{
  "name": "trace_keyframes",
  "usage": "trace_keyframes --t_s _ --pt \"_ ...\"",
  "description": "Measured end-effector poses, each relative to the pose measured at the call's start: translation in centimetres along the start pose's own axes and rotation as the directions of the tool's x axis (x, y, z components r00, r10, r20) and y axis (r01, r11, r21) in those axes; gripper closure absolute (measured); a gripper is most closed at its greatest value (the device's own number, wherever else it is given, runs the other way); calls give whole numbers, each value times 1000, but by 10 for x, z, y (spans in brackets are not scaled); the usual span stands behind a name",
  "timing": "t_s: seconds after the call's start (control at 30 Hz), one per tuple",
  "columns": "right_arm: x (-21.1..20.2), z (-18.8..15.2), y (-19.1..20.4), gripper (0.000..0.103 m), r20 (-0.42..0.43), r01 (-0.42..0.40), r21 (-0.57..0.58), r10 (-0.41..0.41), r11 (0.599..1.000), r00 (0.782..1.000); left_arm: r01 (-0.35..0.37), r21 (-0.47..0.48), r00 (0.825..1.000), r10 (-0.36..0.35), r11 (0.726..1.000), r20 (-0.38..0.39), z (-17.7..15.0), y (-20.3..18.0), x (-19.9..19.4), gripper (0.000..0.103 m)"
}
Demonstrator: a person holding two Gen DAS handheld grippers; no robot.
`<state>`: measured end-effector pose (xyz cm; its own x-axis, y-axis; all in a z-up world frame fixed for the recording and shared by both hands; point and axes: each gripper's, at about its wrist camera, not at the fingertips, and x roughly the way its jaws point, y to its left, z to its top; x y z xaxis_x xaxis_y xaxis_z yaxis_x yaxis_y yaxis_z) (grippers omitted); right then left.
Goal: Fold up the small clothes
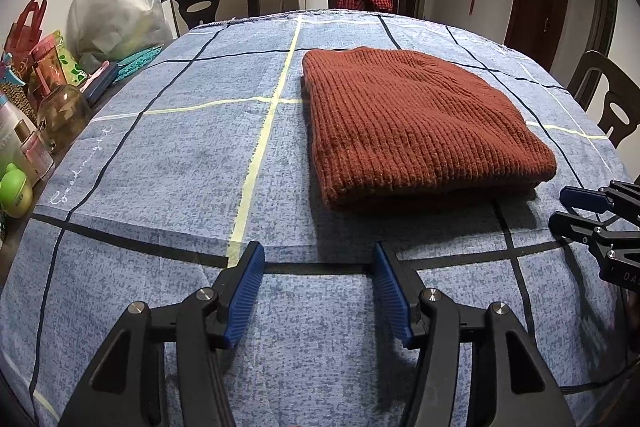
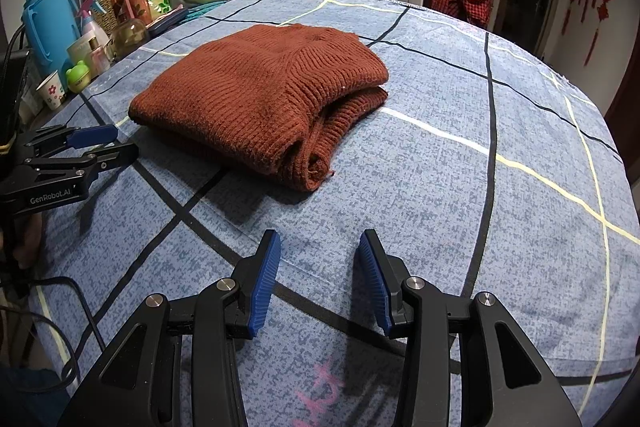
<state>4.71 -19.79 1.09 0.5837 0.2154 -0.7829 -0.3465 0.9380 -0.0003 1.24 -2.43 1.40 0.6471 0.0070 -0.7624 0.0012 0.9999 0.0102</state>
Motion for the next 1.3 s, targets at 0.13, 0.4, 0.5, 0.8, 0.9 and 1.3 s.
trace_keyframes --t_s 0.13,0.4,0.5,0.8,0.9,1.3 --pt "0 0 0 61 0 0 0 0 1000 1000 0 0 1000 0 1000 0 0 0 0 44" --pt "0 1 0 60 0 -1 1 1 1000 1000 -4 -1 1000 4 1000 -1 0 0 0 42" --pt "0 0 0 60 0 -1 1 1 1000 1000 -4 -4 1000 4 1000 -1 0 1 0 42" --pt "0 0 -1 60 0 -1 1 1 1000 1000 -7 -2 1000 7 1000 0 -1 0 -1 42" --pt "0 0 0 60 0 -1 1 1 1000 1000 -5 -2 1000 5 1000 -1 -1 1 -1 42" --pt "0 1 0 60 0 -1 1 1 1000 1000 -7 -2 1000 7 1000 -1 -1 0 0 41"
